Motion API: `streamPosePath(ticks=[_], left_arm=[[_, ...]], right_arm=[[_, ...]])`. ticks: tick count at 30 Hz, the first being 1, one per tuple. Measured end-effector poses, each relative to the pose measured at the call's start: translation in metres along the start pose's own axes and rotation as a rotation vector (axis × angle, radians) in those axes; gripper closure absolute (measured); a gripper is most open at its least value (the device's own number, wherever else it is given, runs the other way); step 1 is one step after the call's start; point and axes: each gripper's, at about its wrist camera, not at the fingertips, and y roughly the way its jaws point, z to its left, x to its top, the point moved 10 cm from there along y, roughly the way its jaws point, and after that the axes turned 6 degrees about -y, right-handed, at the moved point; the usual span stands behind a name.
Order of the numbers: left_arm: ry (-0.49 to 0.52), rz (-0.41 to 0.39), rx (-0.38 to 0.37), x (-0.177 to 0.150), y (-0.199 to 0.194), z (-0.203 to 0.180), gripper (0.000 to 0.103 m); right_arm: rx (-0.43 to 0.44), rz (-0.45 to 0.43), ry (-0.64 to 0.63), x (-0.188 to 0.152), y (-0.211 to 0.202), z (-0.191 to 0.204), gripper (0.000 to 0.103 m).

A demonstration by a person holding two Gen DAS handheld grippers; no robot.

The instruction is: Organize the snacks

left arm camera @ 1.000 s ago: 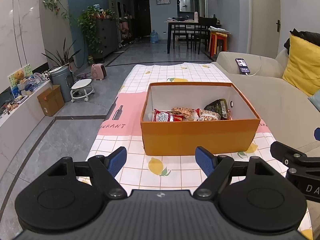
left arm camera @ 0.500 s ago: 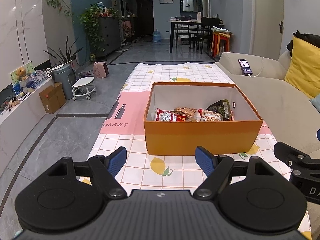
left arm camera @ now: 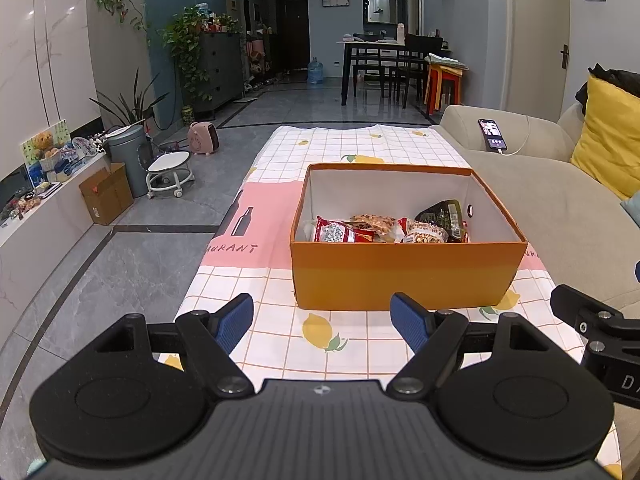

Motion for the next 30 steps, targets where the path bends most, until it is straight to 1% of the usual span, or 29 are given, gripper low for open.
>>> streamPosePath(ticks=[30], left_arm=[[-0.002, -0.011, -0.003, 0.001, -0.0012, -0.0005, 0.012]], right_arm=[[-0.004, 0.003, 0.002, -0.0021, 0.001, -0.003, 0.004]])
